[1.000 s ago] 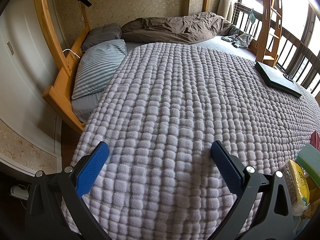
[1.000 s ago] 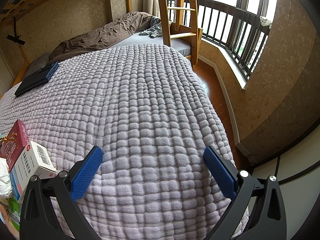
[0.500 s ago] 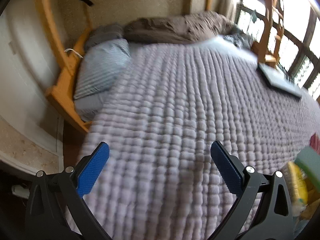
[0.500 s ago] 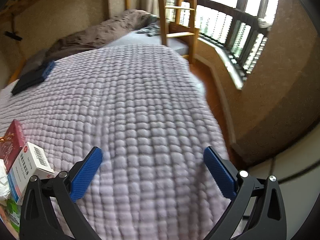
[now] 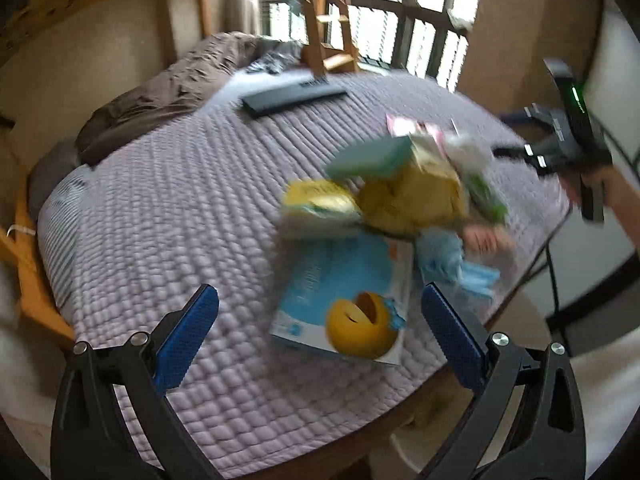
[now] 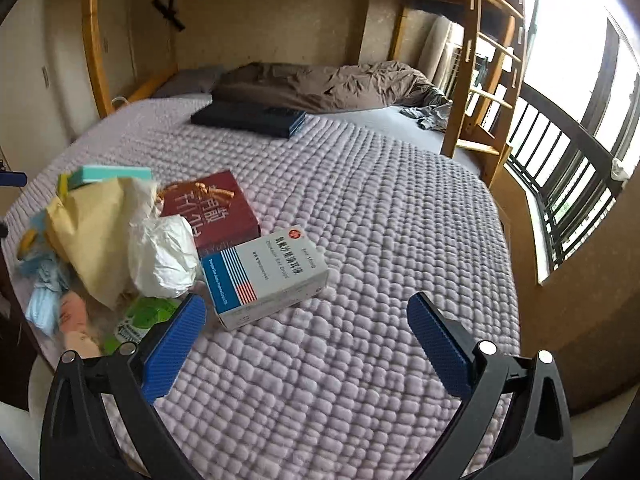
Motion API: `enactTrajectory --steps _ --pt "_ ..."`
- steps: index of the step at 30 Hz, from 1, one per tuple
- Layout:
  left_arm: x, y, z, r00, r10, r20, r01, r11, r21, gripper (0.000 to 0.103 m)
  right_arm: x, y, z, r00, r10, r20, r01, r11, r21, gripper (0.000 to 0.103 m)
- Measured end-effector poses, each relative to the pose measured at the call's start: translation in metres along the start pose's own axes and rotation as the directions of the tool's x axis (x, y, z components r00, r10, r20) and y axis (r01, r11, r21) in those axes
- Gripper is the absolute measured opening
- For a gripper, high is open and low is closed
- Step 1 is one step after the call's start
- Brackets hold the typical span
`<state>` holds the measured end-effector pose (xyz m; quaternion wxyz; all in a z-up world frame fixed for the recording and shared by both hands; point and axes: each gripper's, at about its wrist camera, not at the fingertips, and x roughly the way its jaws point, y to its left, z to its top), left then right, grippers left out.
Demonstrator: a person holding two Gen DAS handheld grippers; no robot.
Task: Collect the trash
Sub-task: 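Grasp the blue cartoon medicine box with the left tool while the right tool grasps the white ear-drops box, then carry both held boxes off the bed to above the white trash bin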
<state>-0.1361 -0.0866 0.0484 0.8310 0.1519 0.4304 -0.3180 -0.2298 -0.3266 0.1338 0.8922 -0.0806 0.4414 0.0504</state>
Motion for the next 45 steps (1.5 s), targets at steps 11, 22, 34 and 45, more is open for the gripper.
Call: enactTrajectory --steps 11,22,34,45 --pt "0.044 0.002 0.006 0.998 -0.046 -0.051 0.048 0.998 0.047 0.097 0.048 0.008 0.019 0.995 0.063 -0.075 -0.069 0.995 -0.079 0.096" --pt "0.05 -0.006 0.007 0.999 0.006 -0.05 -0.002 0.998 0.068 0.081 0.04 0.012 0.013 0.992 0.101 -0.076 -0.106 0.993 -0.056 0.075" --pt "0.019 -0.012 0.0 0.988 0.146 -0.051 -0.151 0.982 -0.111 0.081 -0.013 0.013 -0.002 0.999 0.01 -0.043 -0.006 0.996 0.087 0.075" --pt "0.006 -0.014 -0.015 0.961 0.255 -0.104 -0.271 0.943 -0.192 0.081 -0.05 0.048 -0.025 0.998 0.012 -0.056 -0.006 0.994 0.113 0.075"
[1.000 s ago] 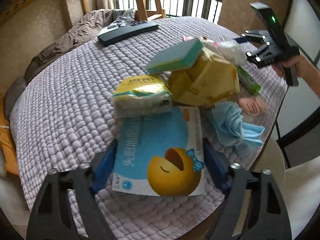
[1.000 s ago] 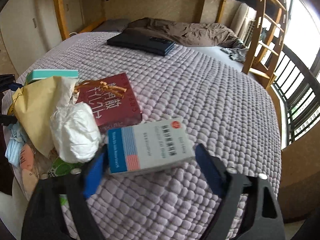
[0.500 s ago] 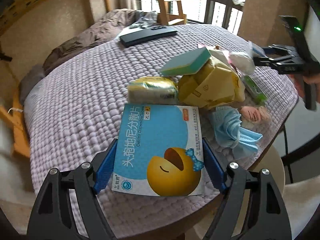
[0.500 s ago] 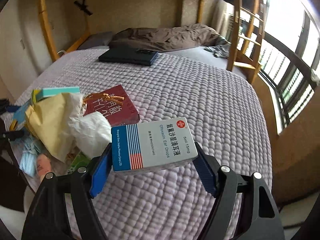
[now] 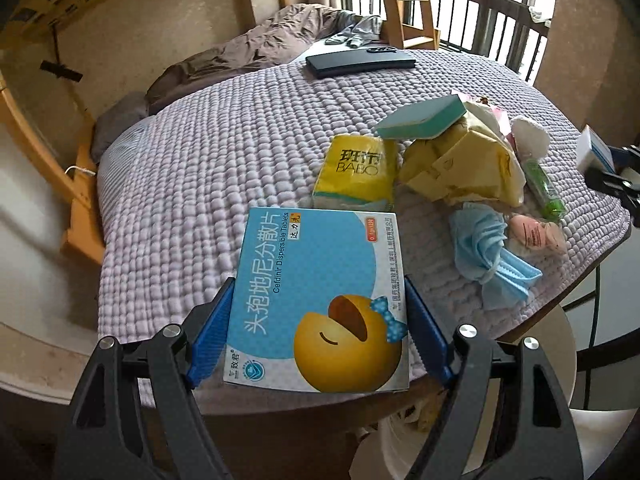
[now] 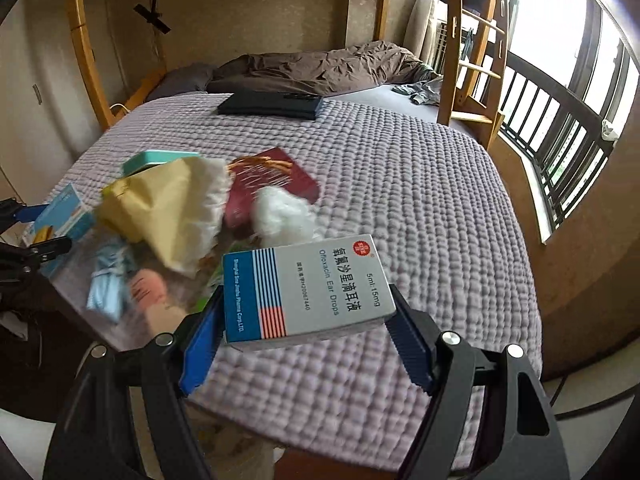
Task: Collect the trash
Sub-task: 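Carry both held boxes off the bed to above the white trash bin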
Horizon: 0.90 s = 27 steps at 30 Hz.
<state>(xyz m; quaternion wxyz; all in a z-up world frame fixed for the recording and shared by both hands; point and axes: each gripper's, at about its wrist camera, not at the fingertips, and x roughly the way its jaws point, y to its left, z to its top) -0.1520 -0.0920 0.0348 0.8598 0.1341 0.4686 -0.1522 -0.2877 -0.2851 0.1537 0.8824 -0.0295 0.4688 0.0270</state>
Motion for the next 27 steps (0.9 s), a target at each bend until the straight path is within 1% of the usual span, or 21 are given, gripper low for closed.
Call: enactTrajectory --steps 4,9,18,21,27 --pt "-0.007 -0.003 -0.002 1.0 0.004 0.002 -0.004 1.0 -0.024 0.081 -0.01 0.016 -0.006 1.0 0.024 0.007 -0.024 1.0 0.0 0.075" --pt "-0.016 -0.011 -0.009 1.0 0.01 0.003 -0.01 1.0 -0.025 0.081 -0.02 0.038 -0.01 0.998 0.06 0.016 -0.06 0.998 -0.019 0.075" --pt "-0.027 -0.027 -0.022 1.0 0.008 -0.003 -0.008 1.0 0.015 0.081 -0.03 0.071 -0.023 0.994 0.105 -0.003 -0.105 0.994 -0.043 0.075" --pt "-0.031 -0.033 -0.025 1.0 0.009 0.0 -0.009 1.0 0.028 0.081 -0.032 0.078 -0.03 0.993 0.12 -0.011 -0.12 0.992 -0.039 0.075" --pt "-0.038 -0.041 -0.03 1.0 -0.011 0.006 0.01 0.999 0.039 0.081 -0.037 0.087 -0.041 0.99 0.141 -0.027 -0.142 0.989 -0.037 0.075"
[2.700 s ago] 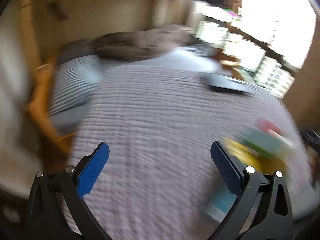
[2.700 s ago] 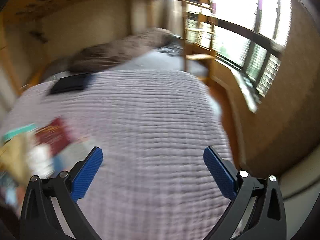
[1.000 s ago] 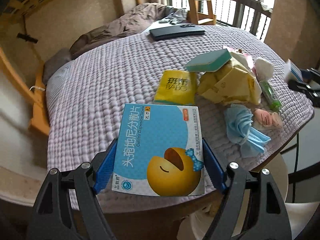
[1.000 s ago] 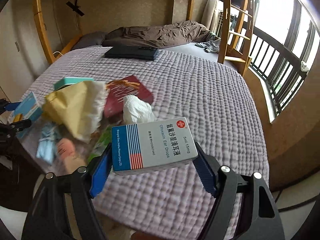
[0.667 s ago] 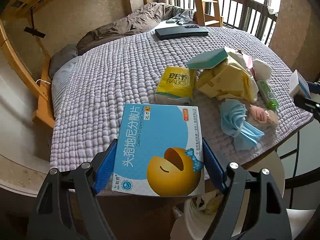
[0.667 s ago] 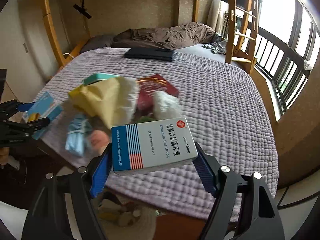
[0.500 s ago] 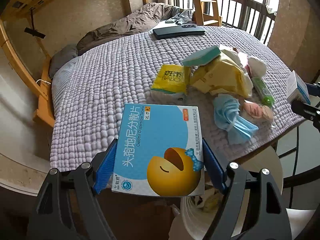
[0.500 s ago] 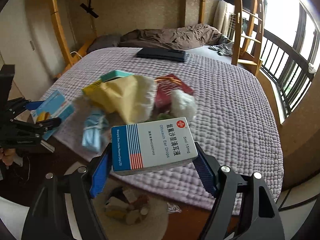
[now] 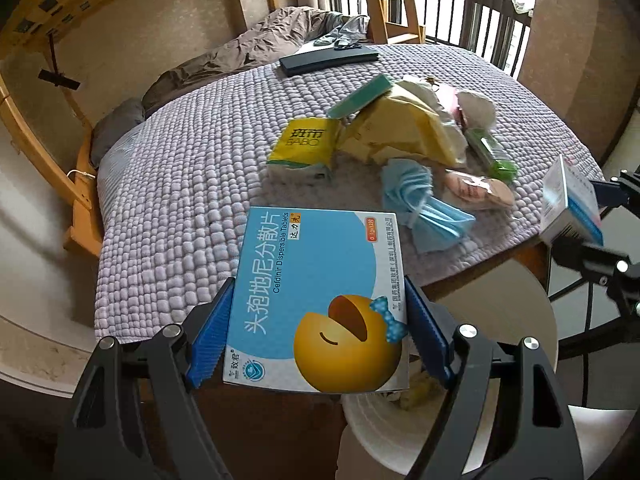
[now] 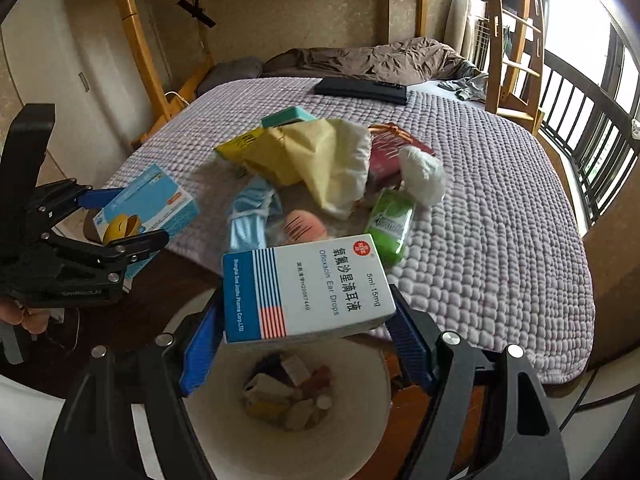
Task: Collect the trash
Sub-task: 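Carry both held boxes off the bed to above the white trash bin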
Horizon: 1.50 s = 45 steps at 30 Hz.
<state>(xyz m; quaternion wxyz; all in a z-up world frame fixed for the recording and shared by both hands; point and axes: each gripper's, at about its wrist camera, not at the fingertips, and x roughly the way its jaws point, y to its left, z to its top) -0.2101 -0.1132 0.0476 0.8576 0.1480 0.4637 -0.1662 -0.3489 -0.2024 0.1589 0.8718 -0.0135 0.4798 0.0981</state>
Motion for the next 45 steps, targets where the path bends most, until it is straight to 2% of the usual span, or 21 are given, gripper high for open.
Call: enactTrajectory --steps 9,18,27,45 --pt "-0.008 -0.016 -0.007 1.0 -0.032 0.001 0.031 0.998 0.046 0.081 -0.008 0.003 -0.015 0.999 0.021 -0.024 -0.021 1.0 0.013 0.075" --pt "-0.011 -0.03 -0.018 0.99 -0.139 -0.002 0.138 0.989 0.058 0.081 -0.01 0.008 -0.027 0.998 0.045 -0.046 -0.044 0.999 0.019 0.075" --pt "-0.006 -0.04 -0.023 0.989 -0.146 -0.014 0.147 0.987 0.071 0.081 -0.011 0.007 -0.038 0.997 0.059 -0.049 -0.057 0.998 0.041 0.075" --pt "0.009 -0.051 -0.045 0.982 -0.18 -0.061 0.186 0.976 0.111 0.081 0.004 0.003 -0.059 0.991 0.066 -0.116 -0.057 0.995 0.076 0.075"
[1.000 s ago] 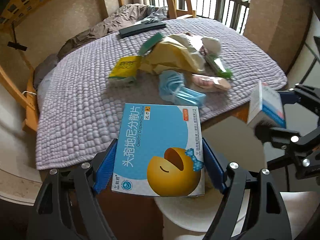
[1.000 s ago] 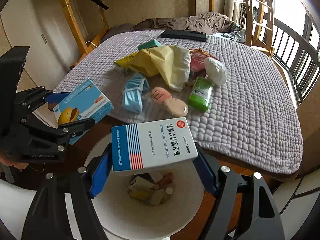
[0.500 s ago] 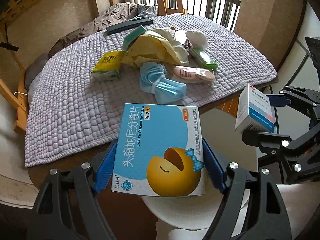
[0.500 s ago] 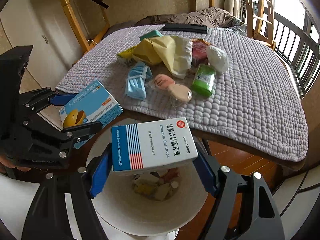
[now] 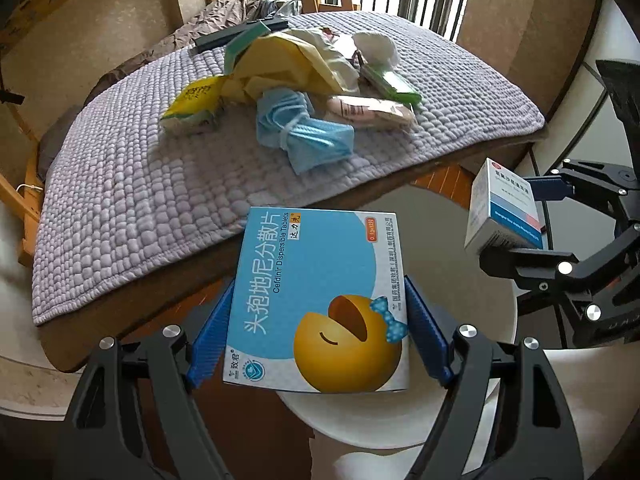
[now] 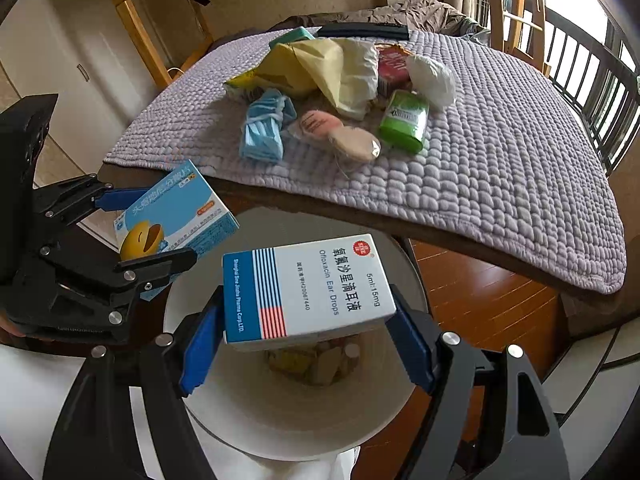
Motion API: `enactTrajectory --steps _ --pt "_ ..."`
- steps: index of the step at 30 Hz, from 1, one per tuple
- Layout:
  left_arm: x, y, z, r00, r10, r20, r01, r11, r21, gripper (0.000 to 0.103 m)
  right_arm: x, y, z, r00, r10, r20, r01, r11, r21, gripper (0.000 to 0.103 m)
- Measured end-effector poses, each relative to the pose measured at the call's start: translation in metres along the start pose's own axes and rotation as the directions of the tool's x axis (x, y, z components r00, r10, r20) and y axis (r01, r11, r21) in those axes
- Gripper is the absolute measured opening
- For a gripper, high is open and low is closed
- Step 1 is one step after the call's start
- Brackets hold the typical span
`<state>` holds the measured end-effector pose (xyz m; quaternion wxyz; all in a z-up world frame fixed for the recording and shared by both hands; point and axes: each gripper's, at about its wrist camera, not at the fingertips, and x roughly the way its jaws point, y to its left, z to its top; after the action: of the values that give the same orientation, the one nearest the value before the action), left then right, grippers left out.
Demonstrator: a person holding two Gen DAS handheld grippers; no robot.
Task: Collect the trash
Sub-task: 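Carry both held boxes off the bed to above the white trash bin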
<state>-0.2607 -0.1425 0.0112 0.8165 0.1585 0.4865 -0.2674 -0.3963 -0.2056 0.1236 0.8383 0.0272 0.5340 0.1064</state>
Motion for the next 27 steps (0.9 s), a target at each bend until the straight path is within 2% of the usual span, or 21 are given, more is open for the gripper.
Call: enactTrajectory --steps 14,27 --pt "-0.006 -0.012 -0.007 1.0 -0.003 0.016 0.002 0.998 0.055 0.081 0.006 0.0 -0.008 1.0 -0.006 -0.012 0.006 1.0 0.014 0.075" --pt "0.004 -0.023 -0.022 0.998 -0.041 -0.038 0.044 0.996 0.079 0.081 0.01 0.002 -0.024 0.999 -0.012 -0.038 0.013 1.0 0.022 0.075"
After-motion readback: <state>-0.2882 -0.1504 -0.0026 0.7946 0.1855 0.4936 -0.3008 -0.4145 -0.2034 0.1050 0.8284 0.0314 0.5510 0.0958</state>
